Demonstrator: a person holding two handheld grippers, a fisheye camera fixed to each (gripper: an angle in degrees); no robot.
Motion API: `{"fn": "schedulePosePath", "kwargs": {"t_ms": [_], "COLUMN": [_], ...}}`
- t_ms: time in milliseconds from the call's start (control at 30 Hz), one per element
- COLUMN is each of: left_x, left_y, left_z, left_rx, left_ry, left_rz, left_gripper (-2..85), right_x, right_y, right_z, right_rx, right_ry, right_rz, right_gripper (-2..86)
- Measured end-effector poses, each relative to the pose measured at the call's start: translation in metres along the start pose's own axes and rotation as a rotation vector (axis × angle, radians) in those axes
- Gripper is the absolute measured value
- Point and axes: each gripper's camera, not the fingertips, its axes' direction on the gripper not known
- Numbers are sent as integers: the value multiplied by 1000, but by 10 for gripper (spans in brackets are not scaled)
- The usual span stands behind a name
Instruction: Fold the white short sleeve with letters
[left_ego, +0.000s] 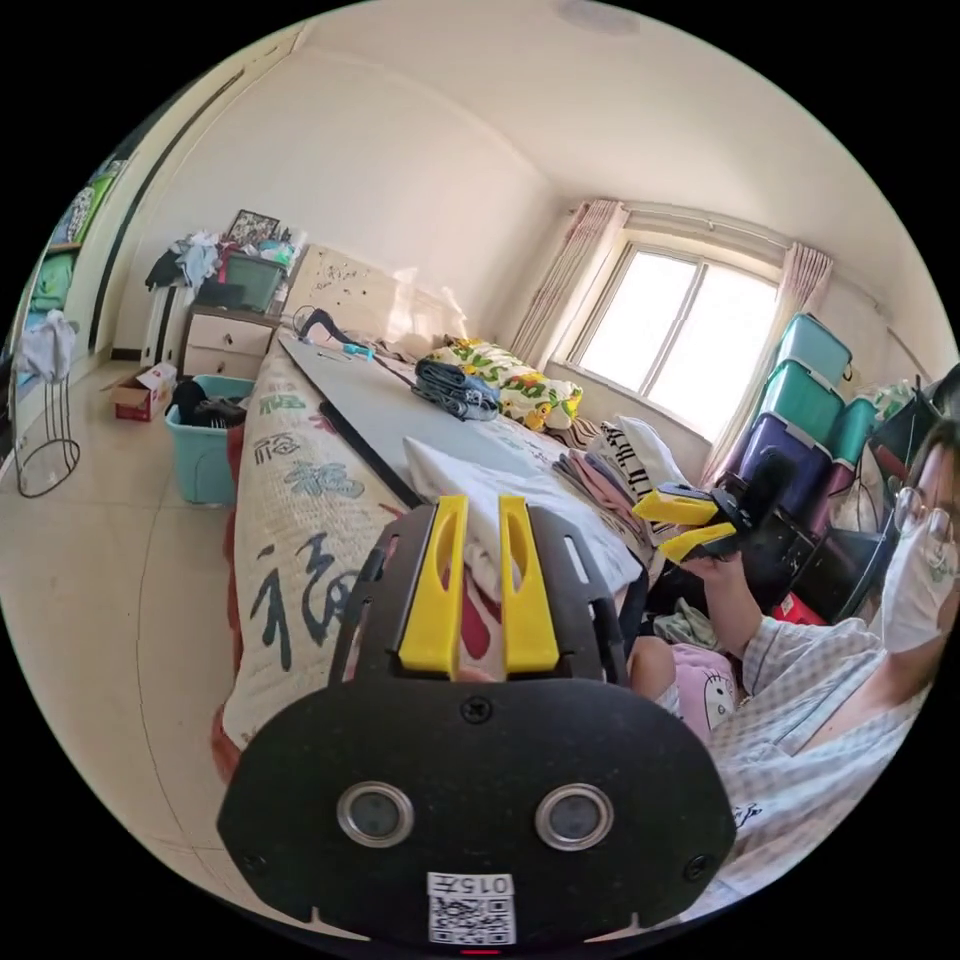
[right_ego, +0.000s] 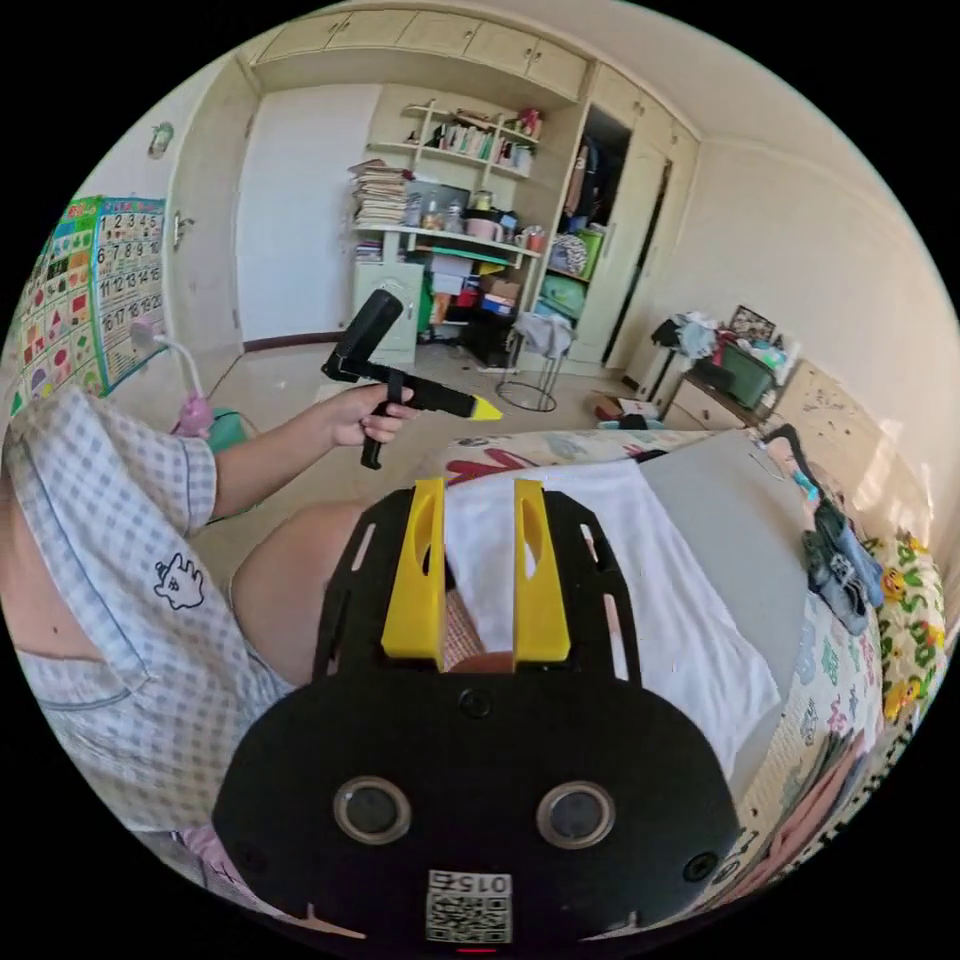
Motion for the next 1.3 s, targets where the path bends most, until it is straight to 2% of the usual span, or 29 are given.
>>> {"fn": "schedulePosePath", "kwargs": {"t_ms": [100, 167, 300, 433, 533, 667, 733, 1033, 1167, 1300], "left_x": [4, 8, 15, 25, 41, 62, 70, 171, 221, 274], "left_y": [22, 29, 35, 30, 25, 25, 25, -33, -44, -31], "left_z": [4, 13, 41, 49, 71, 87, 90, -51, -126, -161], "left_rx": [-37, -79, -172, -154, -226, -252, -277, 89, 272, 349], "left_ry": [-54, -46, 60, 95, 94, -2, -25, -344, -357, -397], "left_rz": [4, 14, 40, 50, 99, 128, 148, 359, 423, 522], "left_gripper": [56, 64, 85, 106, 106, 26, 13, -1, -2, -1], "right_x": [-19, -26, -24, 30, 85, 125, 135, 151, 145, 137], "right_y": [-20, -27, -26, -30, -24, -20, -21, -46, -52, -63], "right_z": [55, 87, 94, 22, -58, -133, -160, -345, -415, -442], "right_rx": [-129, -220, -235, -89, 72, 151, 184, 417, 560, 599], "right_ry": [-74, 21, 142, 119, 166, 282, 311, 592, 556, 553], "right_rz": [-61, -104, -143, 61, 244, 359, 395, 496, 510, 482], "right_gripper": [115, 111, 51, 24, 17, 9, 6, -1, -4, -5]}}
